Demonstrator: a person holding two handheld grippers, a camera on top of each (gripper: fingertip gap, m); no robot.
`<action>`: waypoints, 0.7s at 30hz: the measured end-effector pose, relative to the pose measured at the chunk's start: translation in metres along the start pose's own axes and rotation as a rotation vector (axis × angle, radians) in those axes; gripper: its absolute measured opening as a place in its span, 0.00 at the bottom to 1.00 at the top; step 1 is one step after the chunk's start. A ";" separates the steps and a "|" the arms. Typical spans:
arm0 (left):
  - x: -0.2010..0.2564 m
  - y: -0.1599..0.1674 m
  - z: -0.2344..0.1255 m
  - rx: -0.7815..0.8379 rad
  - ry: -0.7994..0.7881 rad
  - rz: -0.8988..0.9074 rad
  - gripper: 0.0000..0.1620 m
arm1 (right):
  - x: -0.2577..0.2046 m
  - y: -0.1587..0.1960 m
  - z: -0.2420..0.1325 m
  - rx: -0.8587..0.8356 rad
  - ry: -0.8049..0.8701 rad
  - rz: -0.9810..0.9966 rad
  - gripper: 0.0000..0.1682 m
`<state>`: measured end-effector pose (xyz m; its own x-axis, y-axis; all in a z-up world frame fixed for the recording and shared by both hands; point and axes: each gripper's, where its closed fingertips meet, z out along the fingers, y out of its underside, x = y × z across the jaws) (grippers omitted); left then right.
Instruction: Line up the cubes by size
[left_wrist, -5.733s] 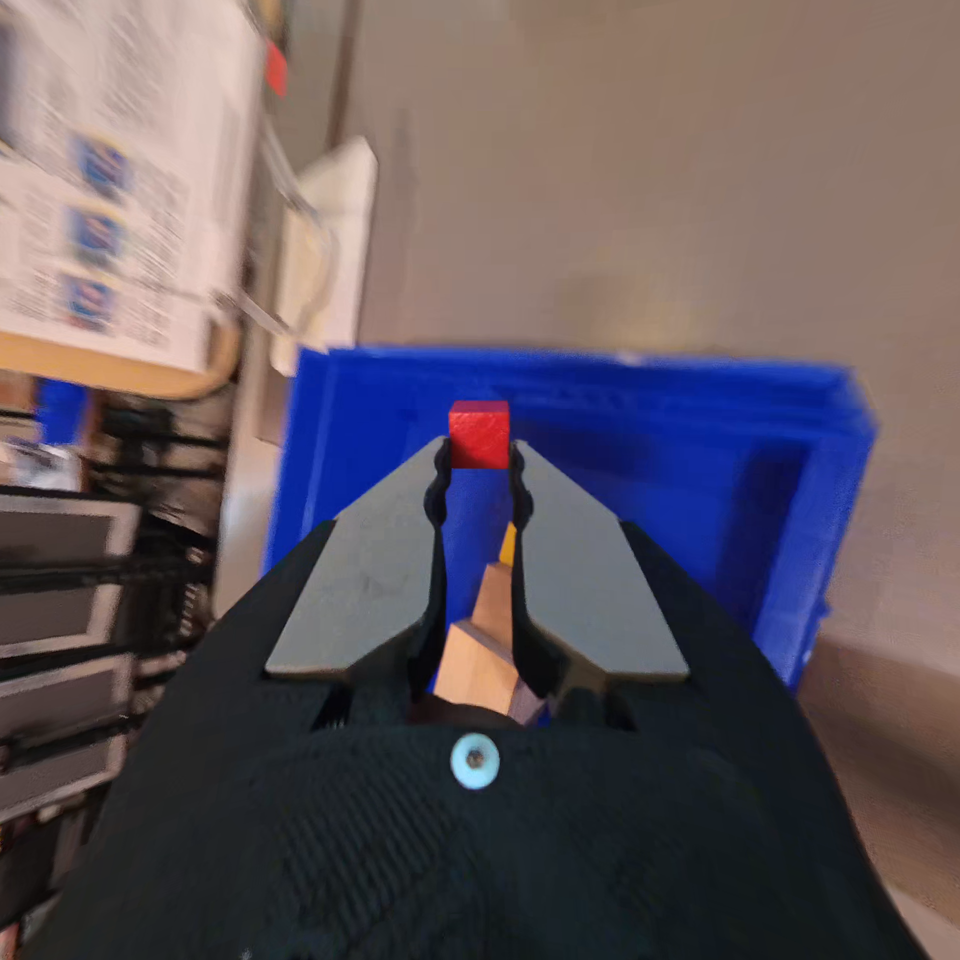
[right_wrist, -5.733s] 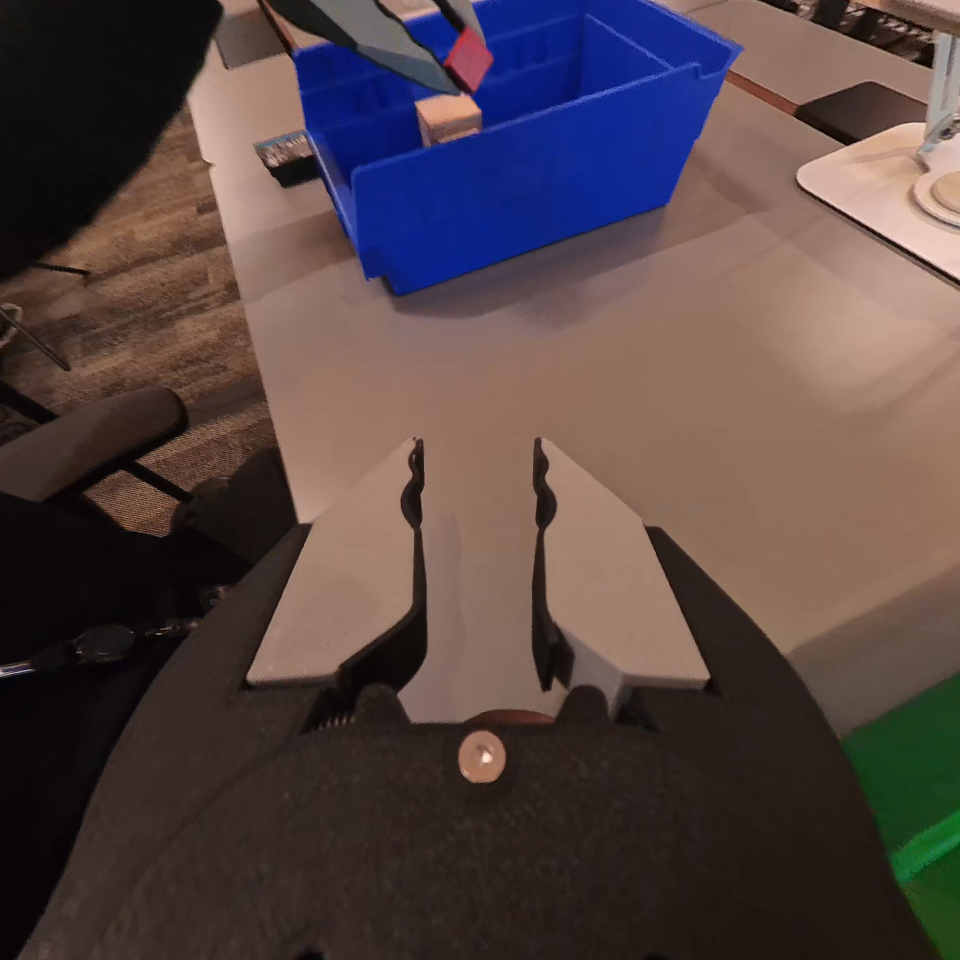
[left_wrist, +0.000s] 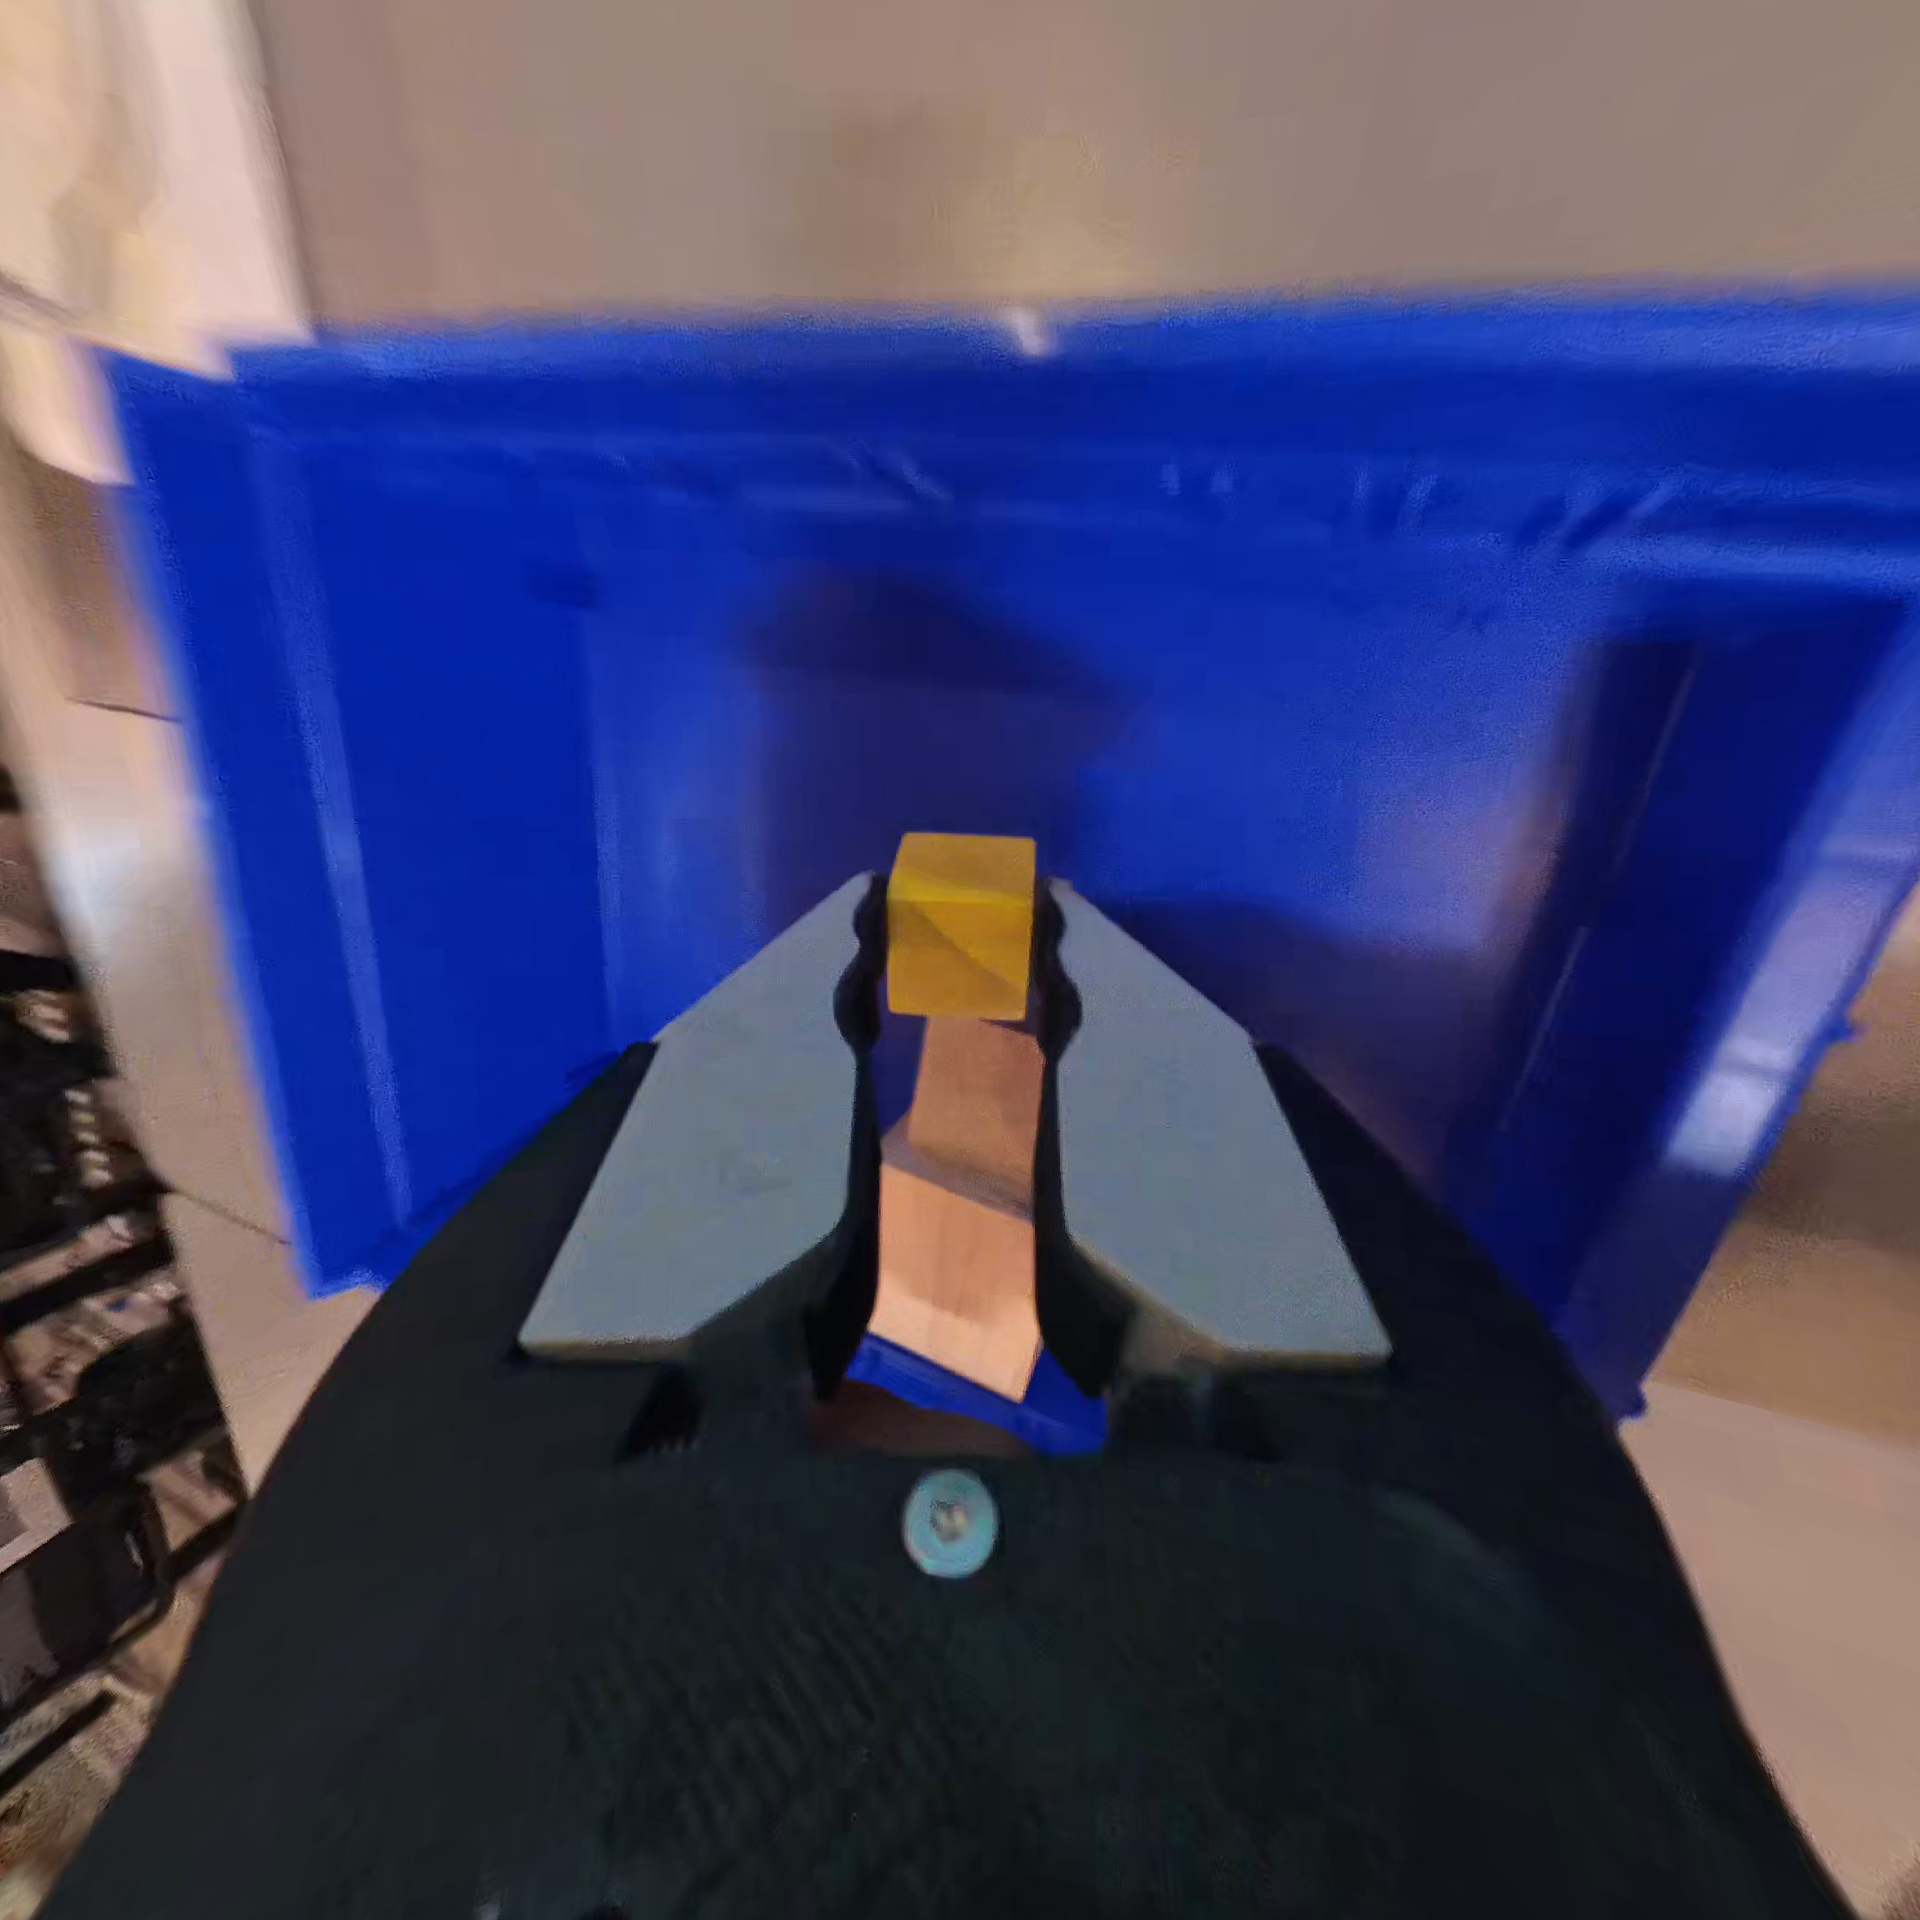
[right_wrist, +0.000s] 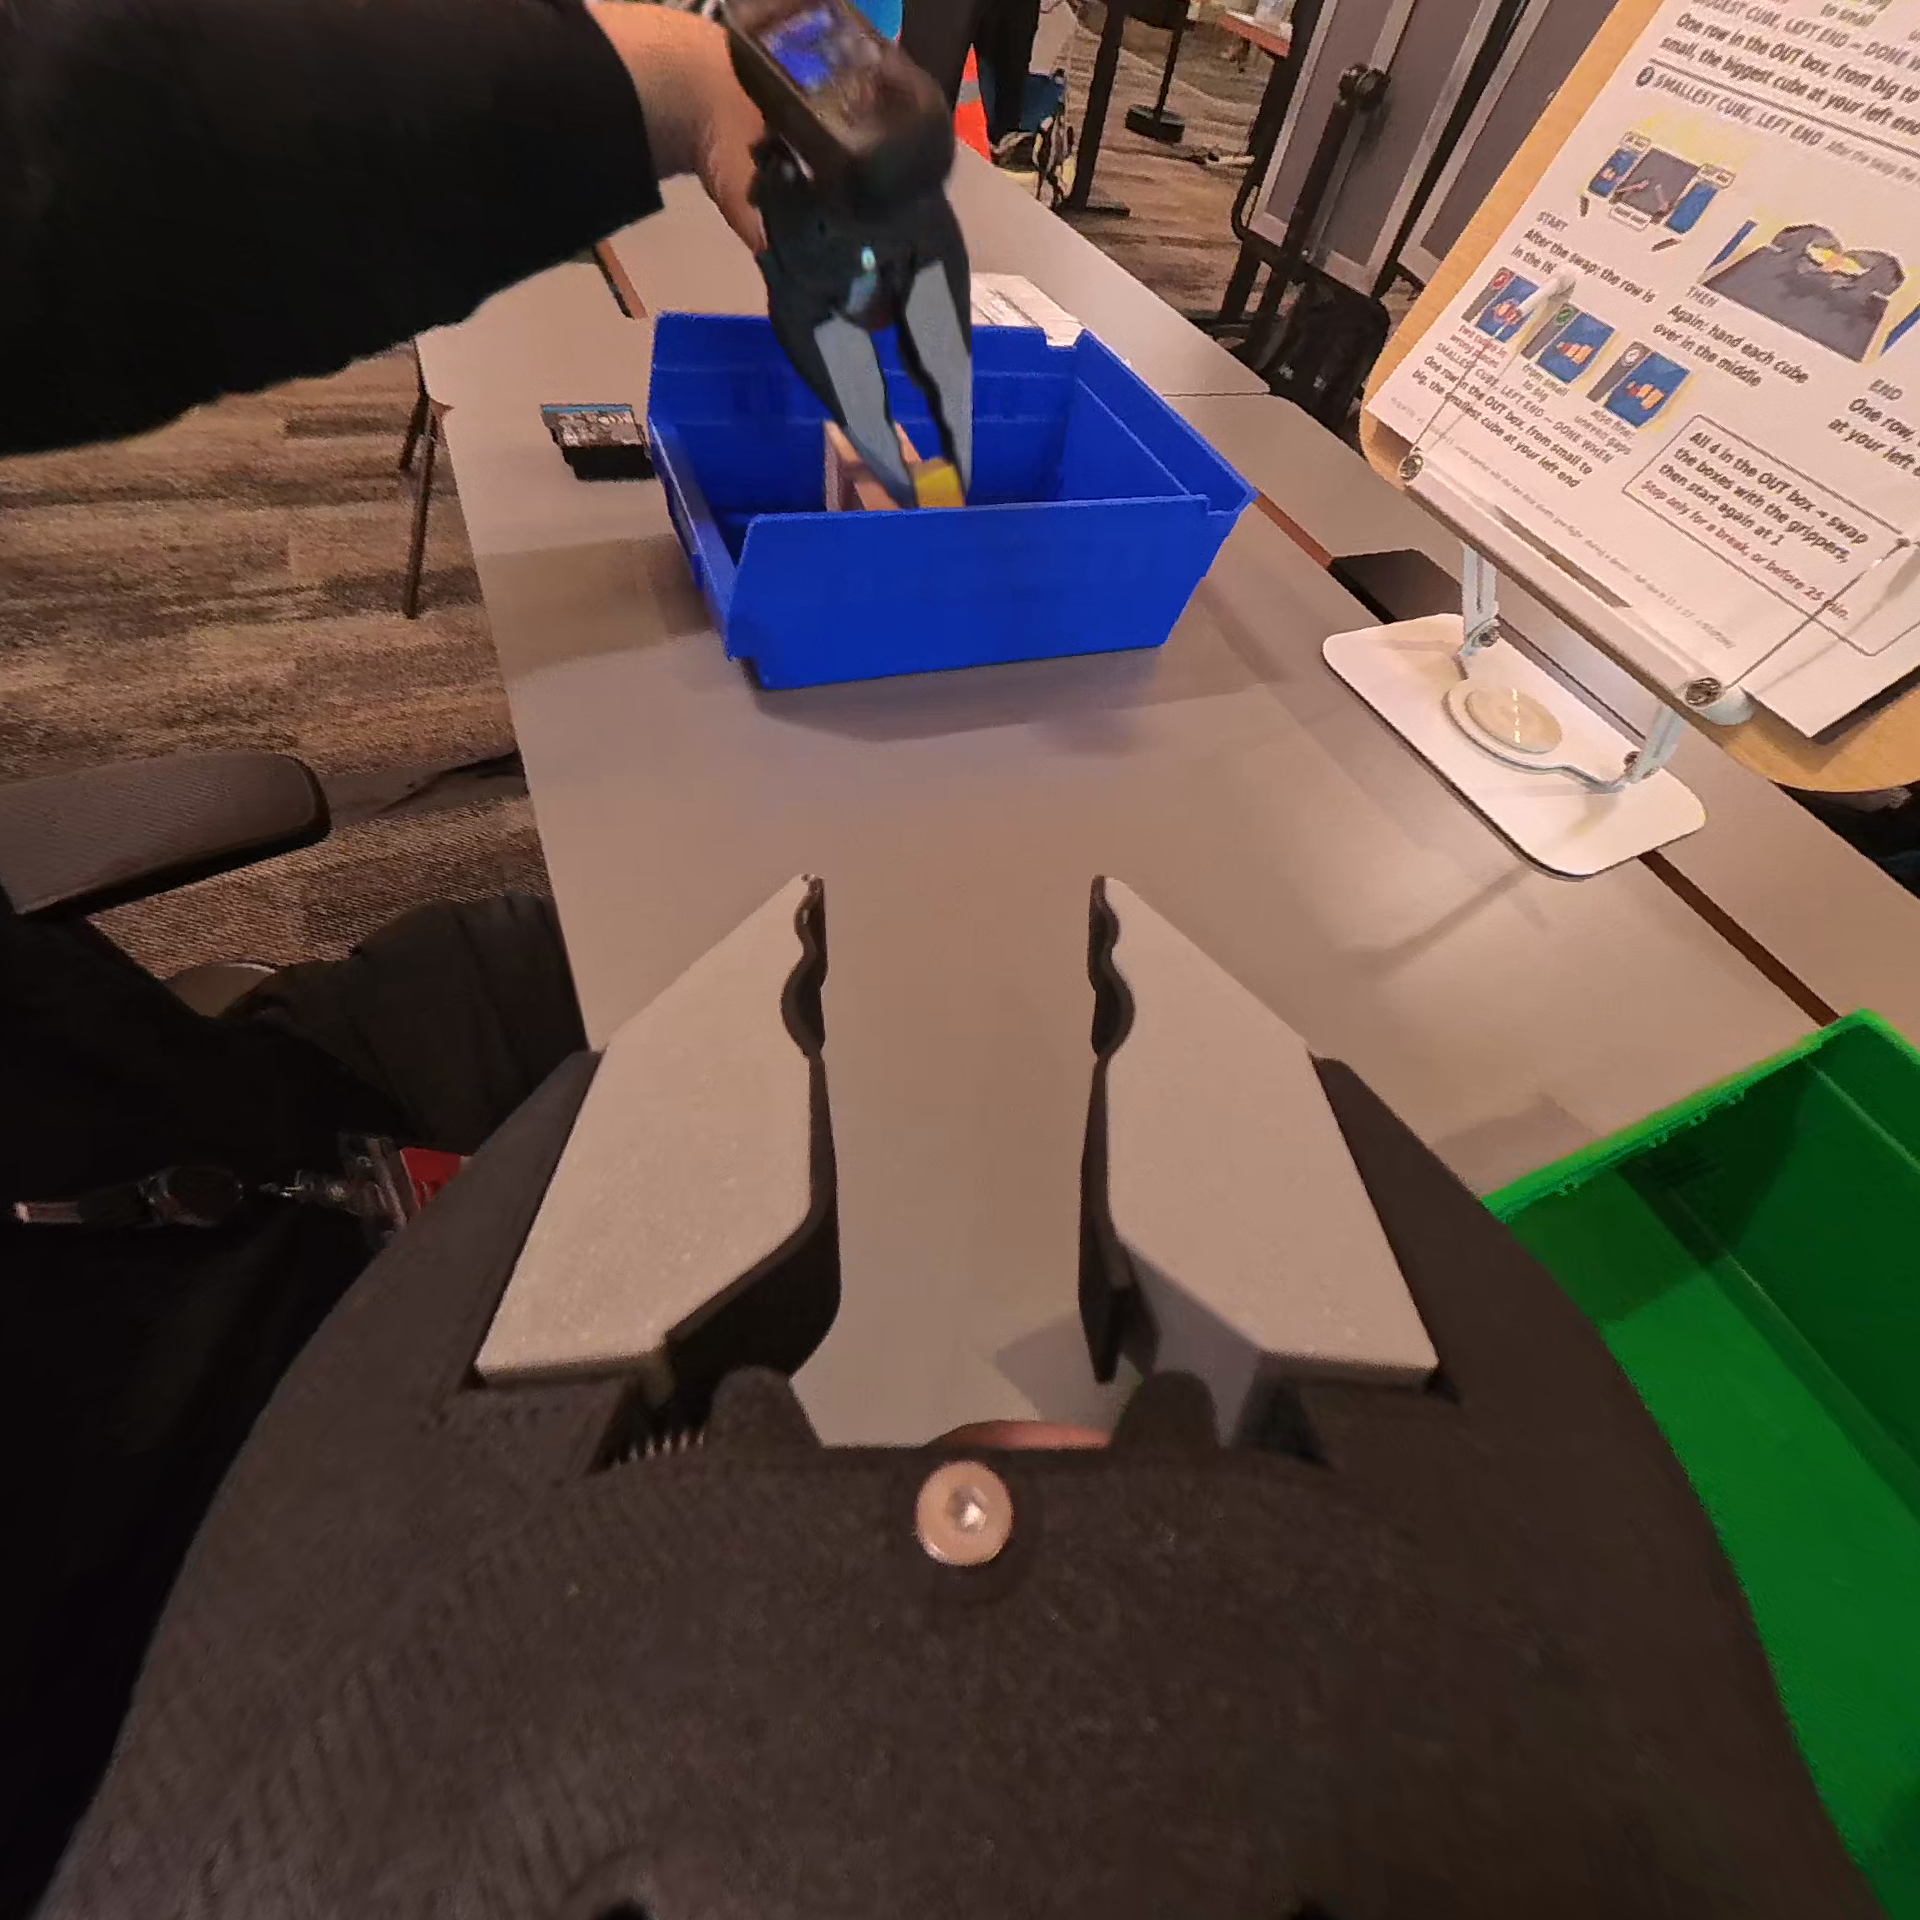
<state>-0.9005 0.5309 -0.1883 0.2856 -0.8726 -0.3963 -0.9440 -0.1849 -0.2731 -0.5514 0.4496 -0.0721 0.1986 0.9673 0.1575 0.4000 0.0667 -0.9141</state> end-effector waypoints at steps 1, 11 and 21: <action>-0.005 -0.015 -0.016 0.091 -0.068 -0.008 0.16 | -0.002 -0.001 0.000 0.009 -0.014 0.013 0.29; 0.101 -0.175 -0.166 0.895 -0.526 0.159 0.16 | -0.048 -0.026 0.015 0.104 -0.252 0.148 0.29; 0.181 -0.230 -0.163 0.956 -0.671 0.314 0.16 | -0.122 -0.040 0.055 0.117 -0.600 0.287 0.34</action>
<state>-0.6586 0.3418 -0.0549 0.3621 -0.3583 -0.8605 -0.5654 0.6496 -0.5084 -0.6407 0.3419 -0.0757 -0.2629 0.9166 -0.3012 0.2990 -0.2194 -0.9287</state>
